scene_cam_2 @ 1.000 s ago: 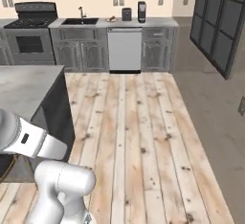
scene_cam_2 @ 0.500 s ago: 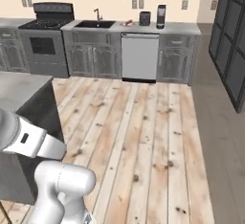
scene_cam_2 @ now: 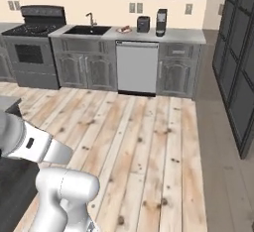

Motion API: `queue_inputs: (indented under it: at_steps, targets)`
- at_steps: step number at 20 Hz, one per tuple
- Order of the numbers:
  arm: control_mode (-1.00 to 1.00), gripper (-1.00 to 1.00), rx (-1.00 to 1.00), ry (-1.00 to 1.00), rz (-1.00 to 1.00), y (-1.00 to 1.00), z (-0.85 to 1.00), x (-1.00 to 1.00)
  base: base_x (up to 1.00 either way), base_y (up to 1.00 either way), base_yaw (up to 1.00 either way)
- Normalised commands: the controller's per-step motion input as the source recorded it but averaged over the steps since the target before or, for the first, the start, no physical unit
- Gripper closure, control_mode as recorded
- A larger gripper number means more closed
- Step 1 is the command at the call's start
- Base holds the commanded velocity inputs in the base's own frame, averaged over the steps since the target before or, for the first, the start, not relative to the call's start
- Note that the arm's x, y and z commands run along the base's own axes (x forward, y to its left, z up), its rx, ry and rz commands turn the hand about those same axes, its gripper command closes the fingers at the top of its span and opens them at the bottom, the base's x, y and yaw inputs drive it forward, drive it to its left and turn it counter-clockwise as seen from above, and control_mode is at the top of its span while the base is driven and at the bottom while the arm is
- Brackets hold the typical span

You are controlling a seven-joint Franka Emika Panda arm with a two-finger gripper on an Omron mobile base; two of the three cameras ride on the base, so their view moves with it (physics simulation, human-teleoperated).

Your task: Place the cold items (broccoli and mushroom) from the fridge in one tupperware on the dining counter. Place the warm items (hot dog and kebab skewer) in the stove area in another tupperware.

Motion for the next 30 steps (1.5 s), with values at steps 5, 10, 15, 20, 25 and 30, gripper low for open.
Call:
queue_inputs:
  at_steps: [5,10,15,20,25,30]
  targets:
    - [1.0,-1.0,0.0,0.0,0.0,0.0,0.0,0.0,1.0,-0.02,-0.01]
    - [1.0,-1.0,0.0,0.0,0.0,0.0,0.0,0.0,1.0,0.0,0.0]
    - [1.0,-1.0,0.0,0.0,0.0,0.0,0.0,0.0,1.0,0.0,0.0]
    - [1.0,-1.0,0.0,0.0,0.0,0.0,0.0,0.0,1.0,0.04,0.0]
    - [1.0,-1.0,0.0,0.0,0.0,0.0,0.0,0.0,1.0,0.18,0.0]
    - [1.0,-1.0,0.0,0.0,0.0,0.0,0.0,0.0,1.0,0.45,-0.01]
